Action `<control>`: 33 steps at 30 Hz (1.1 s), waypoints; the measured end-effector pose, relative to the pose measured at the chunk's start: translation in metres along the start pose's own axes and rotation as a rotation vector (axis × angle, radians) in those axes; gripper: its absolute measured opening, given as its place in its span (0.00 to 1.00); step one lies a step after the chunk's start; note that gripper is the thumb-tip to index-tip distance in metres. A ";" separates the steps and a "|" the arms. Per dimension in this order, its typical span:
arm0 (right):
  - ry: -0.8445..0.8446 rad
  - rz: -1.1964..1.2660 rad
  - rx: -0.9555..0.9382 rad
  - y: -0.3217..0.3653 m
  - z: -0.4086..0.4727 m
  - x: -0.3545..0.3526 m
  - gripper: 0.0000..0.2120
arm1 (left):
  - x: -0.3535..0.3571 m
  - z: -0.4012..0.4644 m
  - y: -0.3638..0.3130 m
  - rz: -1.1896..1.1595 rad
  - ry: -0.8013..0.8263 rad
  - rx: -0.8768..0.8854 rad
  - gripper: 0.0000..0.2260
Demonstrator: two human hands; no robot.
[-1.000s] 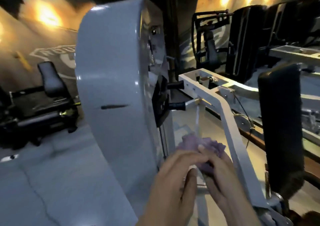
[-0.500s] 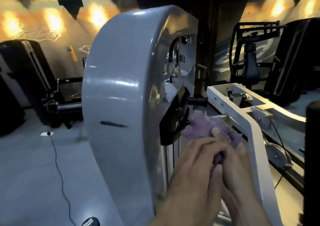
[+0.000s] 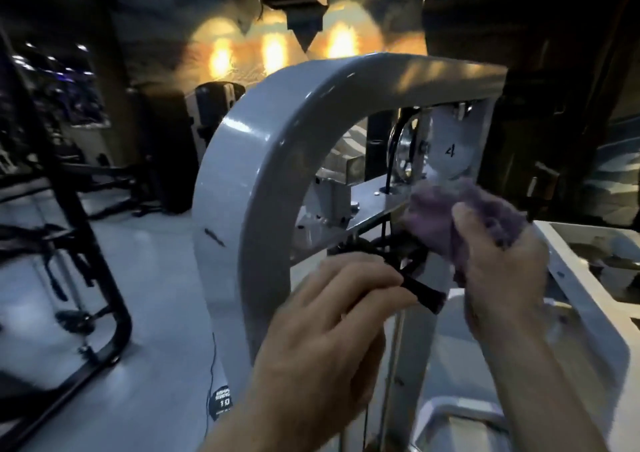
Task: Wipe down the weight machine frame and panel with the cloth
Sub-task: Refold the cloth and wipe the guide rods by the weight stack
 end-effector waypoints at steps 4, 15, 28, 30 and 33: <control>0.181 -0.387 -0.308 0.014 0.046 0.018 0.13 | -0.022 0.000 0.003 0.243 -0.097 -0.041 0.09; 0.900 -0.663 -0.206 -0.021 0.063 0.037 0.22 | -0.032 0.009 0.032 0.622 -0.146 -0.099 0.11; 0.689 -0.493 -0.269 -0.013 0.007 0.040 0.22 | -0.024 0.007 0.037 0.536 -0.317 -0.146 0.18; 0.709 -0.475 -0.350 -0.009 -0.016 0.044 0.21 | -0.024 0.007 0.038 0.486 -0.367 -0.203 0.19; 0.782 -0.445 -0.451 -0.006 -0.037 0.054 0.20 | -0.024 0.007 0.037 0.440 -0.393 -0.248 0.20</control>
Point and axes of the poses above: each hand's wrist, its own z-axis towards the middle knuckle, its own x-axis out of the palm, y = z × x, the point moved 3 cm from there along z, towards the middle knuckle, and after that the axes turned 9 degrees about z, right-handed, at the moved point
